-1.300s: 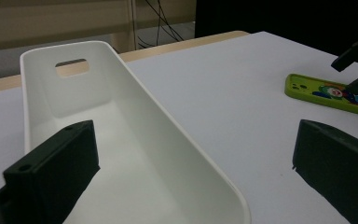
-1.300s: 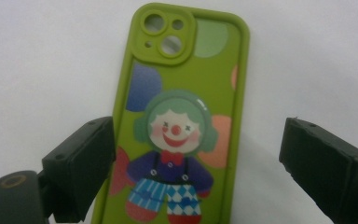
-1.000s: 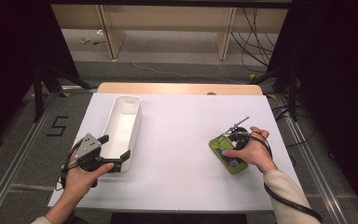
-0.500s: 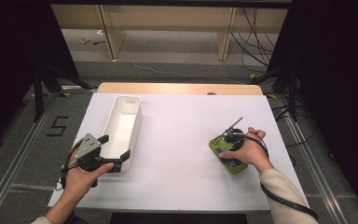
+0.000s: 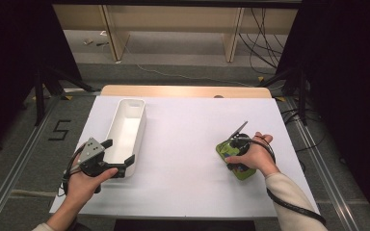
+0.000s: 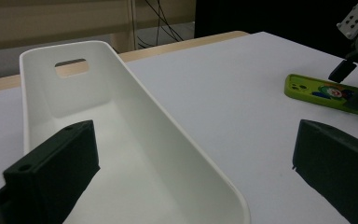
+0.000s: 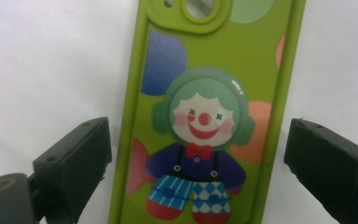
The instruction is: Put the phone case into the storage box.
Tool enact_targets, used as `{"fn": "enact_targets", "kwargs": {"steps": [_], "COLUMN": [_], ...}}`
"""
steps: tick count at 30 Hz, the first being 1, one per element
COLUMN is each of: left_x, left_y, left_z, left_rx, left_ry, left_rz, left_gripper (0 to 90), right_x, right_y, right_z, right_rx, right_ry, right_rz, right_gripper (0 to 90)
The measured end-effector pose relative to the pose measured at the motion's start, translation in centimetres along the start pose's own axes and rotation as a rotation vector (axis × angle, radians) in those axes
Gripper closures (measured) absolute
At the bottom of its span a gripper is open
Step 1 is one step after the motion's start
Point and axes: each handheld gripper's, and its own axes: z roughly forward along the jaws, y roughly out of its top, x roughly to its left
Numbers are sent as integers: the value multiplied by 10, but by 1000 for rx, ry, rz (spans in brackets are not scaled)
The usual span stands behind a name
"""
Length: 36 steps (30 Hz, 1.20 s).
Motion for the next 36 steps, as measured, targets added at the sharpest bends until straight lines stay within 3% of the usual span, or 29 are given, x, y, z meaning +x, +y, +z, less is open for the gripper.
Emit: {"fn": "enact_targets", "kwargs": {"steps": [36], "left_x": [0], "left_y": [0], "left_z": [0], "left_rx": [3], "left_ry": [0], "left_rz": [0], "left_gripper": [0], "right_x": [1], "right_y": [2], "right_z": [6], "right_rx": [41], "right_ry": [-12], "right_rz": [27], "right_gripper": [131]}}
